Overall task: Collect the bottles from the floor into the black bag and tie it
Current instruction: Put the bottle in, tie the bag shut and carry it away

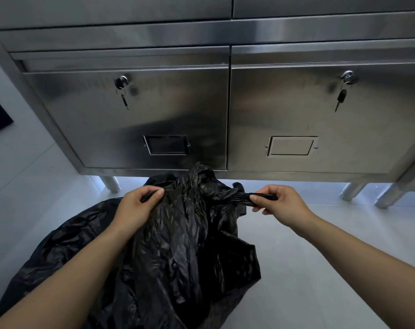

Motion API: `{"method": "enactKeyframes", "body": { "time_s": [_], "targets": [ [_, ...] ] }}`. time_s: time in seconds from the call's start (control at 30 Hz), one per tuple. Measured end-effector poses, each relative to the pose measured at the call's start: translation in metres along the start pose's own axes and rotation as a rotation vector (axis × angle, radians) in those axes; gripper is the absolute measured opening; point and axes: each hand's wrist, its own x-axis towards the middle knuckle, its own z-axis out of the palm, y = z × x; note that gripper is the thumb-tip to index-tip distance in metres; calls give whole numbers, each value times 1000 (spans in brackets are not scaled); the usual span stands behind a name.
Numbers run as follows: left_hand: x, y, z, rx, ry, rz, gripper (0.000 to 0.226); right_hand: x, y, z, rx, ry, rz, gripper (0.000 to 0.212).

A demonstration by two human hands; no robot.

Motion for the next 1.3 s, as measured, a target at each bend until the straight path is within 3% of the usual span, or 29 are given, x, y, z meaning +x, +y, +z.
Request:
{"method": "enactKeyframes", "body": {
  "time_s": [0.23, 0.4, 0.53, 0.63, 0.8, 1.03, 1.13, 1.3],
  "targets": [
    [-1, 10, -12, 36, -26, 21, 9, -4, -7, 9, 44, -131, -21, 6],
    [2, 15, -11, 77, -38, -45, 14, -4, -18, 7, -215, -247, -3, 12],
    [-1, 16, -5, 46, -78, -13, 13, -3, -14, 9, -262, -146, -34, 10],
    [-3, 15, -1, -7, -73, -52, 5, -2, -10, 14, -169, -44, -47, 6],
    [-3, 14, 4, -19, -48, -118, 16, -3, -13, 29, 7, 57, -88, 8],
    [-5, 26, 11, -119, -132, -136, 26, -6, -21, 37, -71, 194, -158, 22],
    [-4, 32, 13, -190, -64, -84, 12, -9, -29, 35, -26, 227, -212, 20],
    [2, 38, 8, -29, -15, 77, 7, -10, -40, 38, -24, 207, -317, 23]
  ]
}}
